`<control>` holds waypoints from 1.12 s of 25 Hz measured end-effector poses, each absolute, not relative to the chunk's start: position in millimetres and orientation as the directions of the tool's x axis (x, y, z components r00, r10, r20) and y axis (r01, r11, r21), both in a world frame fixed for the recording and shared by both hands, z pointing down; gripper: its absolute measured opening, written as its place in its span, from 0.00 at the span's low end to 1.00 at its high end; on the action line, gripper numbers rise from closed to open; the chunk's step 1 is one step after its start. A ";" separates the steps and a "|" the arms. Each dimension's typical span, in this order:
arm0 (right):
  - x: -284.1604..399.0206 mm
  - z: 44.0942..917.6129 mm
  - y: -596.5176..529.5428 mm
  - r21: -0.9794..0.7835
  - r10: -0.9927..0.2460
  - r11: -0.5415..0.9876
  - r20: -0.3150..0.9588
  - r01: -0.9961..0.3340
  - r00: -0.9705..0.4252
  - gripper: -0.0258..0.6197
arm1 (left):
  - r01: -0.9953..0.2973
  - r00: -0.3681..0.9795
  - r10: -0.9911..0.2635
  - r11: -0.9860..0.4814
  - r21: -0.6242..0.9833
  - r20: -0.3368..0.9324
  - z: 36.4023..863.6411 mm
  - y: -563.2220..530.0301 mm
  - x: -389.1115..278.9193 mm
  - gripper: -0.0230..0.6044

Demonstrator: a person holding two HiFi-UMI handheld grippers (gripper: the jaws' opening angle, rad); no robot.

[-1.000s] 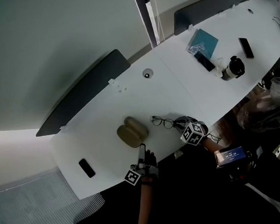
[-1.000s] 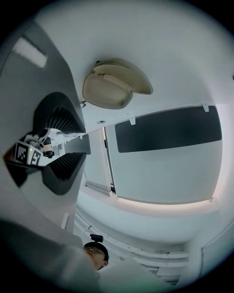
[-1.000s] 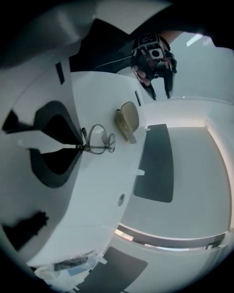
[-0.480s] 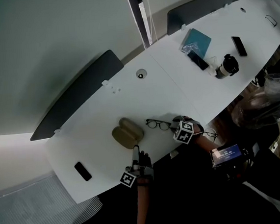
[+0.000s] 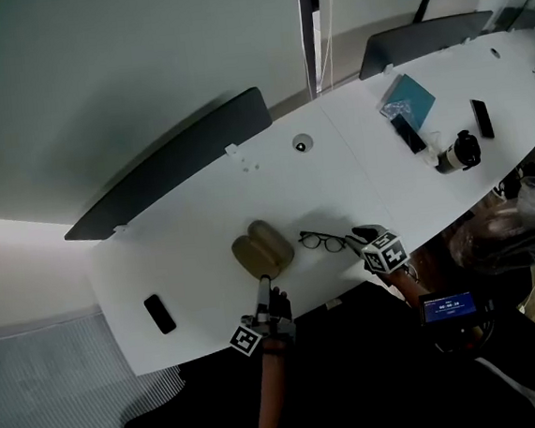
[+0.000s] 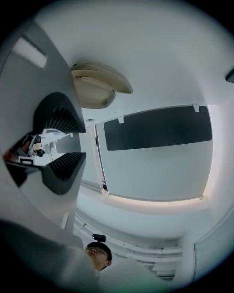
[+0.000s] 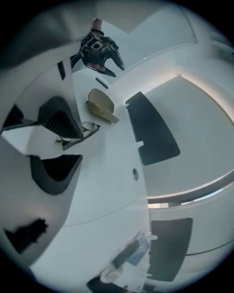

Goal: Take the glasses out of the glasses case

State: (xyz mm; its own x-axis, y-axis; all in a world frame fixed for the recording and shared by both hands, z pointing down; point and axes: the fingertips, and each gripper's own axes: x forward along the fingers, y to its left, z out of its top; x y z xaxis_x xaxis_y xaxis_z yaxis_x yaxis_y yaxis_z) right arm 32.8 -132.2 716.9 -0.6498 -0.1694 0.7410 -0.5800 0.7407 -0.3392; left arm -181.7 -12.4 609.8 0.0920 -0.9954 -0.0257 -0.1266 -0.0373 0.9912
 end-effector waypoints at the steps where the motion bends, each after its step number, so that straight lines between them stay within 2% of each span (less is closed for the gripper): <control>1: 29.4 707.2 -136.8 -0.309 -0.200 0.754 0.733 -0.580 -0.651 0.22 | -0.134 0.083 -0.996 -0.038 0.990 -0.027 609.1 -11.3 -187.2 0.22; 2: 25.5 697.7 -140.0 -0.288 -0.221 0.768 0.719 -0.572 -0.659 0.17 | -0.143 0.077 -0.997 -0.040 0.989 -0.029 607.5 -10.3 -191.6 0.22; 3: 19.8 687.3 -140.6 -0.282 -0.227 0.787 0.695 -0.549 -0.682 0.06 | -0.157 0.076 -0.997 -0.043 0.987 -0.032 605.3 -9.3 -194.8 0.22; 6: -11.2 656.3 -127.0 -0.306 -0.147 0.866 0.599 -0.395 -0.787 0.05 | -0.232 0.093 -0.995 -0.042 0.972 -0.021 599.0 -7.1 -202.0 0.16; 9: -37.9 643.0 -108.2 -0.244 -0.086 0.928 0.592 -0.281 -0.801 0.05 | -0.372 0.116 -0.991 0.016 0.928 0.063 606.2 1.5 -211.0 0.04; 11: -48.1 644.9 -95.8 -0.231 -0.059 0.942 0.603 -0.245 -0.796 0.05 | -0.449 0.129 -0.986 0.038 0.893 0.107 613.8 6.3 -214.2 0.02; 16: -49.0 664.1 -74.5 -0.273 0.001 0.934 0.649 -0.232 -0.761 0.05 | -0.517 0.137 -0.977 0.068 0.853 0.161 625.9 12.5 -215.2 0.02; 21: -42.1 672.4 -78.7 -0.293 0.003 0.919 0.674 -0.263 -0.739 0.05 | -0.574 0.184 -0.961 0.065 0.816 0.206 634.4 11.5 -212.5 0.02; 28: -51.7 674.8 -73.1 -0.285 0.028 0.931 0.683 -0.230 -0.730 0.05 | -0.570 0.218 -0.950 0.062 0.819 0.224 638.9 5.1 -212.0 0.02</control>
State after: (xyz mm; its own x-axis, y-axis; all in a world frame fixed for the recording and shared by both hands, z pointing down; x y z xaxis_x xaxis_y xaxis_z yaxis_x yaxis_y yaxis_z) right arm -51.7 -73.1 674.8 -0.7303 0.0283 0.6826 -0.2299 0.9307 -0.2846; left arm -212.0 5.1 638.9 0.2184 -0.9499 0.2236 -0.5698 0.0619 0.8195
